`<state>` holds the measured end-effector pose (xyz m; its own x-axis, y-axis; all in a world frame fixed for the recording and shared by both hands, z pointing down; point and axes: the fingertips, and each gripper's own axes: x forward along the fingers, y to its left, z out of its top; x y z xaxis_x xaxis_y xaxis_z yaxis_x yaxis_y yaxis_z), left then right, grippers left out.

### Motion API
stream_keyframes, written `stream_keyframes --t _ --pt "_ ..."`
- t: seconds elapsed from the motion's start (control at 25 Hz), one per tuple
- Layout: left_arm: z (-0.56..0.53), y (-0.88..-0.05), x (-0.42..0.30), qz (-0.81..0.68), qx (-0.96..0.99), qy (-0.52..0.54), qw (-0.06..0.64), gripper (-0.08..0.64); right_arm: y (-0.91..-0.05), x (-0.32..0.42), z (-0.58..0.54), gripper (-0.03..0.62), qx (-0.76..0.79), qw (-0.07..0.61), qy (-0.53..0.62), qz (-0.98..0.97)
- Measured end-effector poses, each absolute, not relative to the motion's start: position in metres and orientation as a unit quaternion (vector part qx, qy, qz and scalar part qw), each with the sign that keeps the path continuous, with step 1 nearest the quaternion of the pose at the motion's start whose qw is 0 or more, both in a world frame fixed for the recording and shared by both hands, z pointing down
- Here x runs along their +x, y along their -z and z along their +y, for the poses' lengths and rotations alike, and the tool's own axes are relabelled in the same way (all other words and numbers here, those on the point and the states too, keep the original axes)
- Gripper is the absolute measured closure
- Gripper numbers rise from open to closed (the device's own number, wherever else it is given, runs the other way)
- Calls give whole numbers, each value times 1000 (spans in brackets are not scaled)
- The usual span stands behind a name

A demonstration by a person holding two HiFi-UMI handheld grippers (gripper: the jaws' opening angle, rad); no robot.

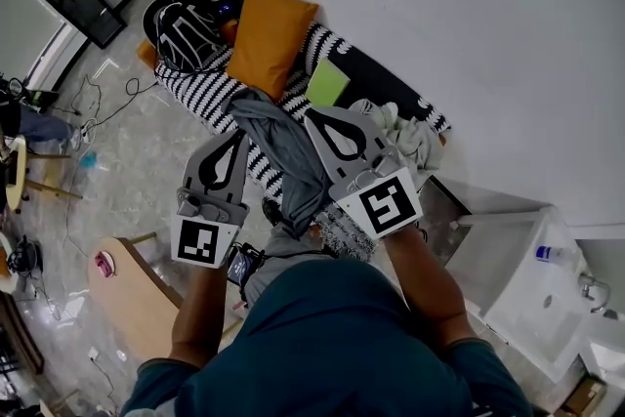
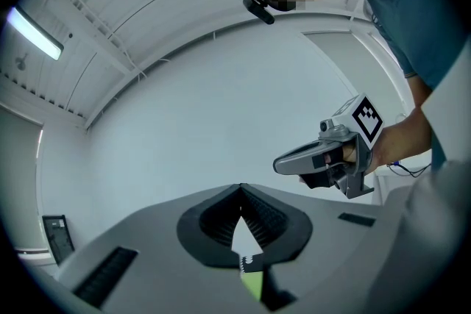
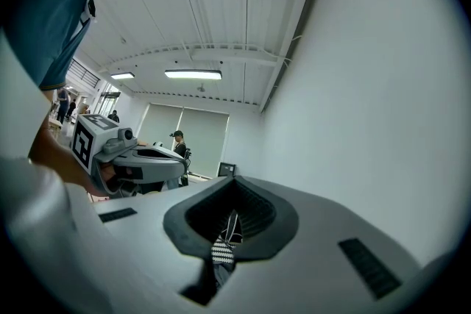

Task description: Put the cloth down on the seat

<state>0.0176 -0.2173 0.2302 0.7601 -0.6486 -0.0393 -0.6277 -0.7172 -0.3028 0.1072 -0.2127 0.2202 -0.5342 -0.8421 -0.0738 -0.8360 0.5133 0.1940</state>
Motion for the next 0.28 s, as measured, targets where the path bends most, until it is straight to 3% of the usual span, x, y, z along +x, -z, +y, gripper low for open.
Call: stream_keyframes --t 0.28 --pt "-218 -230 19 339 -927 41 155 557 -220 109 -212 580 486 15 97 -868"
